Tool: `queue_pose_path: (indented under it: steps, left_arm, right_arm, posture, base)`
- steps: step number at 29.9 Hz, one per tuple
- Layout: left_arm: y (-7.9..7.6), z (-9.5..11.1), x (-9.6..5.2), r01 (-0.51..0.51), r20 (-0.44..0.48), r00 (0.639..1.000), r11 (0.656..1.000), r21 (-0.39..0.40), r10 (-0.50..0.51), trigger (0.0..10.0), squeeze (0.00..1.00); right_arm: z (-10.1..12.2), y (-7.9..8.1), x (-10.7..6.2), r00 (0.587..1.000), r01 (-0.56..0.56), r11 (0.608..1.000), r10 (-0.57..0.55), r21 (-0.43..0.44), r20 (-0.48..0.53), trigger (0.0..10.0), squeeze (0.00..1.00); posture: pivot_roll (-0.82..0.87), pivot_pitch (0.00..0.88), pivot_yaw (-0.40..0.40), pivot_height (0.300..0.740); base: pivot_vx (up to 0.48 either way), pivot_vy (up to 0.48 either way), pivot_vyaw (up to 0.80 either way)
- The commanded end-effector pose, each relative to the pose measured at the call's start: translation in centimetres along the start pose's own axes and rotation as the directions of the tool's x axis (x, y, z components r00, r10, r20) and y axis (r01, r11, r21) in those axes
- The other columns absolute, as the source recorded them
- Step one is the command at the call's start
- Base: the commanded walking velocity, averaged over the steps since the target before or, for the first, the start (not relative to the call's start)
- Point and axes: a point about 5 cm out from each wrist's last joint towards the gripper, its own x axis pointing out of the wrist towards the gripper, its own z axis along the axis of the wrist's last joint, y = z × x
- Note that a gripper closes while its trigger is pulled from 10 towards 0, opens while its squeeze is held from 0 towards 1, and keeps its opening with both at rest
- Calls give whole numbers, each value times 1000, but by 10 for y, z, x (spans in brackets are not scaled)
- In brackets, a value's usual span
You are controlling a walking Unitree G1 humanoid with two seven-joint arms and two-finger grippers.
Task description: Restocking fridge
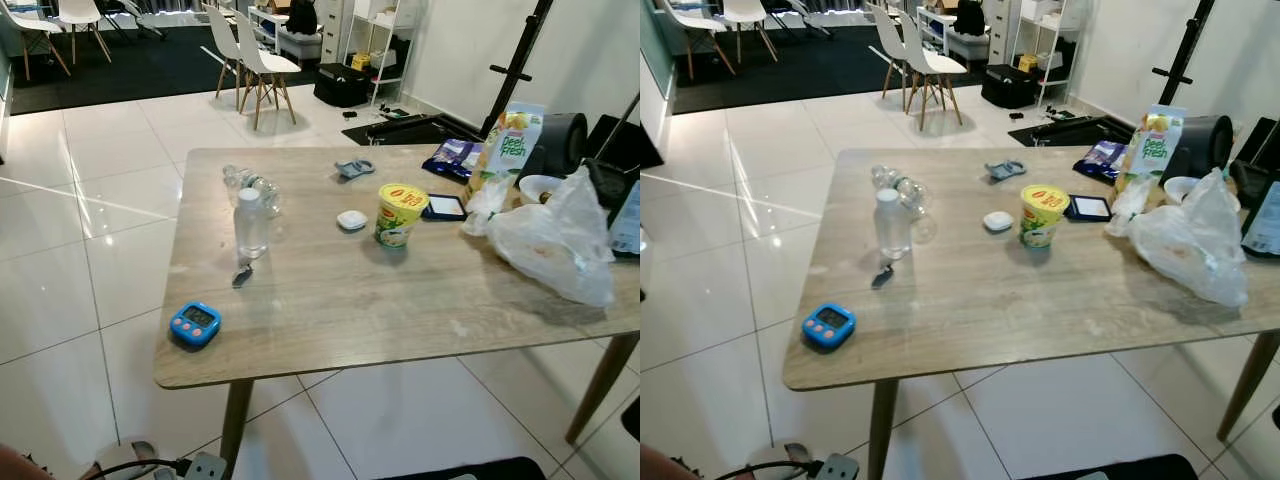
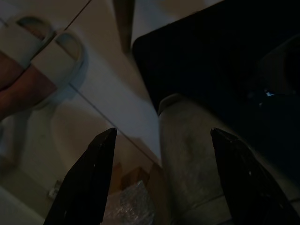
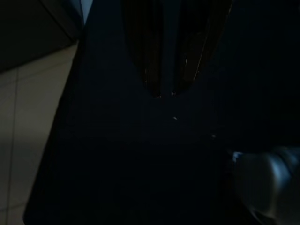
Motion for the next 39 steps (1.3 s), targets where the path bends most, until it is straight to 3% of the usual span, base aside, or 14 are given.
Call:
queue_pose_path:
  steps: [1,18,26,30,39]
  left_arm:
    - [-3,-9,-1,9,-33,999,1000,-6,-9,10000,0]
    - [-1,-9,-1,2,-34,999,1000,2,-2,10000,0]
    - [9,-6,-2,-21,-28,999,1000,15,21,10000,0]
    - [17,-8,-5,-62,-32,998,998,-14,62,10000,0]
    - [11,-16,-5,-81,-36,996,991,-108,78,10000,0]
  right_arm:
    - [2,-1,0,1000,6,1000,-6,-10,7,10000,0]
    - [2,1,0,1000,4,1000,-4,-12,5,10000,0]
    - [0,-9,-1,999,46,998,-46,51,0,10000,0]
    - [-1,-10,-1,999,47,999,-47,16,-3,10000,0]
    - [-10,-9,-1,999,35,999,-36,-38,-21,10000,0]
  posture:
    - [69,0,-24,740]
    - [74,0,-10,740]
    - [89,0,-22,740]
    - [69,0,-23,740]
    - [41,0,-13,740]
  base:
    - [0,0,0]
    - [0,0,0]
    - [0,0,0]
    - [0,0,0]
    - [0,0,0]
